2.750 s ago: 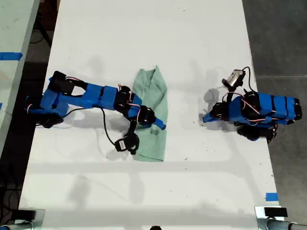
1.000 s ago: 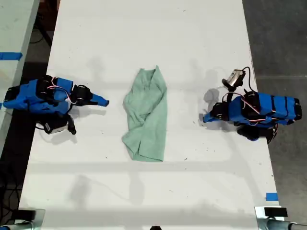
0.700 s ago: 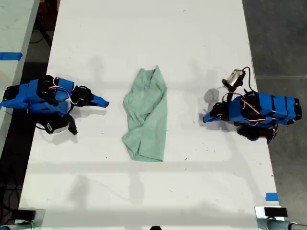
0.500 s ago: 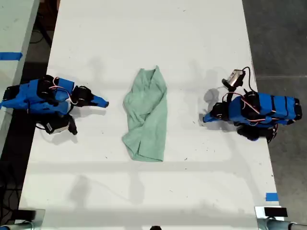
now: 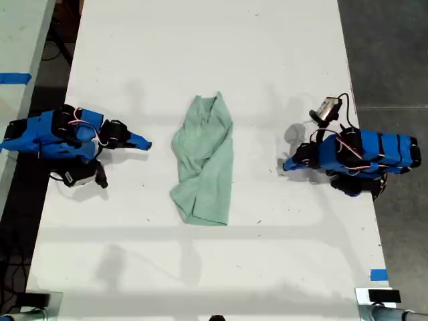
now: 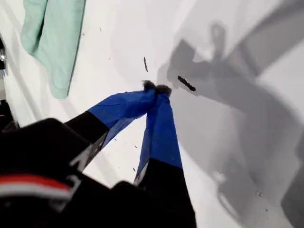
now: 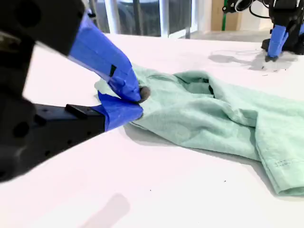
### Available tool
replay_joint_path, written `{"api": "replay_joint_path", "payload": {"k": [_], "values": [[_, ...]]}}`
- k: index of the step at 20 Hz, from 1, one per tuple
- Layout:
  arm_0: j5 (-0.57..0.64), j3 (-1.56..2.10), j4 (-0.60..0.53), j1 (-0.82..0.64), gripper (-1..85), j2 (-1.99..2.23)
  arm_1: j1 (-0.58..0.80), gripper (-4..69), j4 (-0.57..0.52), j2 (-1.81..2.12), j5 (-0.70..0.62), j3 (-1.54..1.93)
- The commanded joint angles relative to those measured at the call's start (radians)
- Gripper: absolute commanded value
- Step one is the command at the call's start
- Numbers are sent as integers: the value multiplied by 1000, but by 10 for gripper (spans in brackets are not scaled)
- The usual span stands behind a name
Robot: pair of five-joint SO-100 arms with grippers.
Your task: Fold t shirt
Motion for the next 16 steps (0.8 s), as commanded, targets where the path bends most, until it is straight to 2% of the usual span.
{"api": "replay_joint_path", "payload": {"k": [1, 4, 16], "values": [[-29, 5, 9, -5, -1, 6, 11, -13, -2, 11, 3, 40], [-67, -5, 41, 0, -1, 6, 9, -13, -2, 11, 3, 40], [-61, -5, 43, 0, -1, 8, 5, -13, -2, 11, 6, 40]]}}
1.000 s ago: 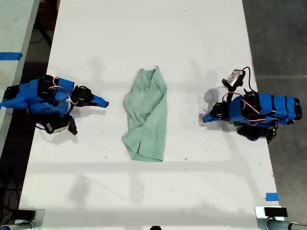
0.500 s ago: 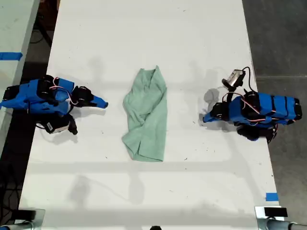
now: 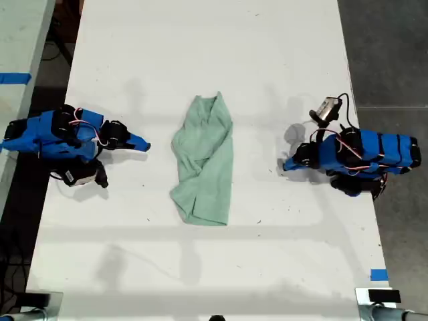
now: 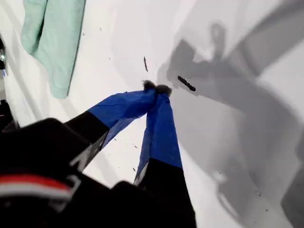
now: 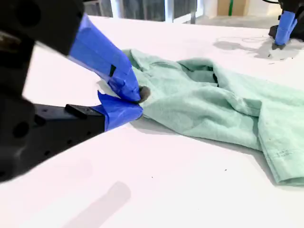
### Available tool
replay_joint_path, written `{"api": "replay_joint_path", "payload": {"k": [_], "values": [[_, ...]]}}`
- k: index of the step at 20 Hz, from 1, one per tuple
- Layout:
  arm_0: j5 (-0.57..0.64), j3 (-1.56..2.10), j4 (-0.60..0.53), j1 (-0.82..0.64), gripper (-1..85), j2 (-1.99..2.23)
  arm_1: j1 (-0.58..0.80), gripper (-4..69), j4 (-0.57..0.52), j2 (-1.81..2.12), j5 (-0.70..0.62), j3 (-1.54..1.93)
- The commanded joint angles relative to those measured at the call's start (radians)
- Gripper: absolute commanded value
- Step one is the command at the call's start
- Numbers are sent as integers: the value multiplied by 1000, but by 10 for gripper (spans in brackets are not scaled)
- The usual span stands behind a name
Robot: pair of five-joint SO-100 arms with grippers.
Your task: Fold t shirt
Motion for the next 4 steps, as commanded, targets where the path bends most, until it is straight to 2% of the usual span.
{"api": "replay_joint_path", "payload": {"k": [1, 4], "values": [[-14, -2, -3, 2, -1, 8, 5, -13, -2, 11, 6, 40], [-14, 0, -5, 2, -1, 8, 6, -13, -2, 11, 6, 40]]}}
